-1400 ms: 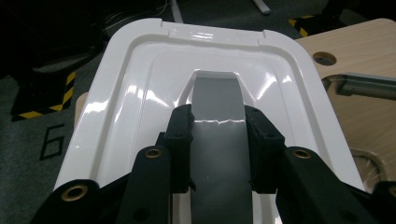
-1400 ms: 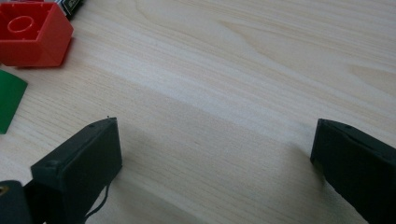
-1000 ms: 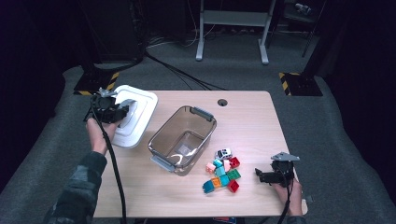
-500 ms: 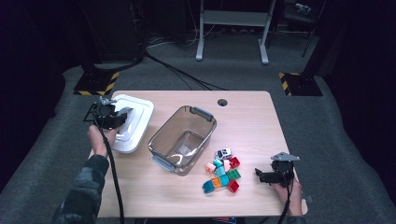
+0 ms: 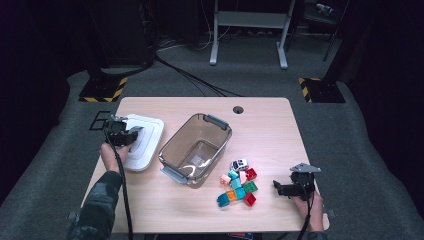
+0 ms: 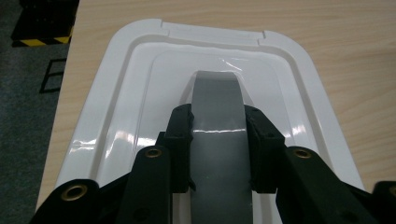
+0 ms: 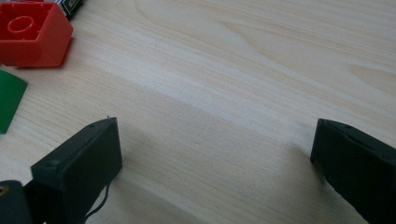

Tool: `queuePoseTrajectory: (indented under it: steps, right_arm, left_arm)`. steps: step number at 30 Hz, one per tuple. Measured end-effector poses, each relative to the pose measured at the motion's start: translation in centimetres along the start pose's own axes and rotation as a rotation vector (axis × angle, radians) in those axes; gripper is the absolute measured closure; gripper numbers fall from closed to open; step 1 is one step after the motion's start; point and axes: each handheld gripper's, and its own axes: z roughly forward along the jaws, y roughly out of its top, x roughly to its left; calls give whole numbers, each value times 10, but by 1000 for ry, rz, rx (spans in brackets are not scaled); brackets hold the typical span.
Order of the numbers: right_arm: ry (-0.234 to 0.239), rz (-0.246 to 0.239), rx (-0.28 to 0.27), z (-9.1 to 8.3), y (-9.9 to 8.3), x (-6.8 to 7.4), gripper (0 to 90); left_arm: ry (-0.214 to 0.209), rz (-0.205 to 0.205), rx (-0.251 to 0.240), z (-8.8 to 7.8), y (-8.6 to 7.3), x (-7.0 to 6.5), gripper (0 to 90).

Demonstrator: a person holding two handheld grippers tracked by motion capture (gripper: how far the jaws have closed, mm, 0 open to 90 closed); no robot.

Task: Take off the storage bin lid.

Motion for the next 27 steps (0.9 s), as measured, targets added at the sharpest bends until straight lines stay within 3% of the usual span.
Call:
queuePoseTrajectory:
  steps: [11, 16, 19, 21, 25, 27]
  right_arm:
    - [-2, 0, 1, 0, 0, 0, 12]
    - [3, -1, 8, 0, 0, 0, 11]
    - [1, -1, 8, 0, 0, 0, 11]
    - [4, -2, 11, 0, 0, 0, 11]
    - [2, -2, 10, 0, 0, 0, 11]
    - [2, -2, 10, 0, 0, 0, 12]
  left_arm:
    - [2, -10, 31, 23, -16, 3, 660]
    - [-17, -60, 35, 27, -21, 11, 653]
    - [-20, -68, 21, 24, -20, 13, 579]
    - [-13, -62, 27, 21, -19, 13, 476]
    - [-40, -81, 1, 13, -20, 14, 334]
    - [-40, -61, -20, 5, -22, 12, 289]
